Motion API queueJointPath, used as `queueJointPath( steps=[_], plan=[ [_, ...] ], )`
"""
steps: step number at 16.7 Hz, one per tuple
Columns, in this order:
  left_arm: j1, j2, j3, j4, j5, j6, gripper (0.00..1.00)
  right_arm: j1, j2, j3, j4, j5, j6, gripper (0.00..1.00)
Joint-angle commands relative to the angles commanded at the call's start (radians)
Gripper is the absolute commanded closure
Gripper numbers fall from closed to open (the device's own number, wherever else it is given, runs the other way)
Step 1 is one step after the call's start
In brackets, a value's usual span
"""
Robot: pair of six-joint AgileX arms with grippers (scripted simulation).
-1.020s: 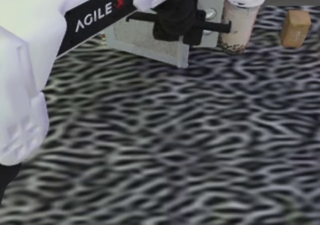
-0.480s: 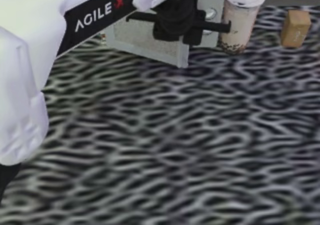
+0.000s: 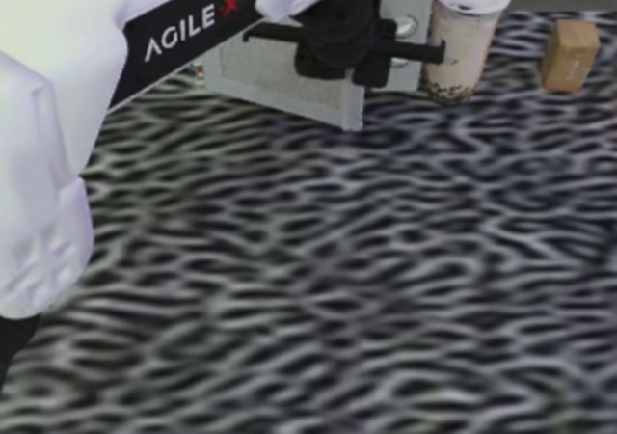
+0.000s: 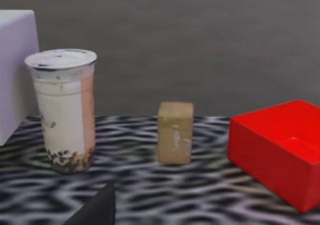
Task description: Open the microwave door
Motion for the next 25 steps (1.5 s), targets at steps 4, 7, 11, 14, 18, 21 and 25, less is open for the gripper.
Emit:
queueJointPath(
  steps=[4, 7, 11, 14, 18, 21, 25],
  plan=[
    [0.011, -0.043, -0.062, 0.034, 0.014, 0.039, 1.00, 0.000, 0.000, 0.000, 0.000, 0.000, 0.000, 0.00],
    [0.022, -0.094, -0.144, 0.073, 0.039, 0.091, 1.00, 0.000, 0.000, 0.000, 0.000, 0.000, 0.000, 0.00],
    [0.025, -0.113, -0.179, 0.089, 0.053, 0.113, 1.00, 0.000, 0.000, 0.000, 0.000, 0.000, 0.000, 0.00],
    [0.025, -0.113, -0.179, 0.089, 0.053, 0.113, 1.00, 0.000, 0.000, 0.000, 0.000, 0.000, 0.000, 0.00],
    [0.025, -0.113, -0.179, 0.089, 0.053, 0.113, 1.00, 0.000, 0.000, 0.000, 0.000, 0.000, 0.000, 0.00],
    [0.025, -0.113, -0.179, 0.089, 0.053, 0.113, 1.00, 0.000, 0.000, 0.000, 0.000, 0.000, 0.000, 0.00],
    [0.025, -0.113, -0.179, 0.089, 0.053, 0.113, 1.00, 0.000, 0.000, 0.000, 0.000, 0.000, 0.000, 0.00]
  ],
)
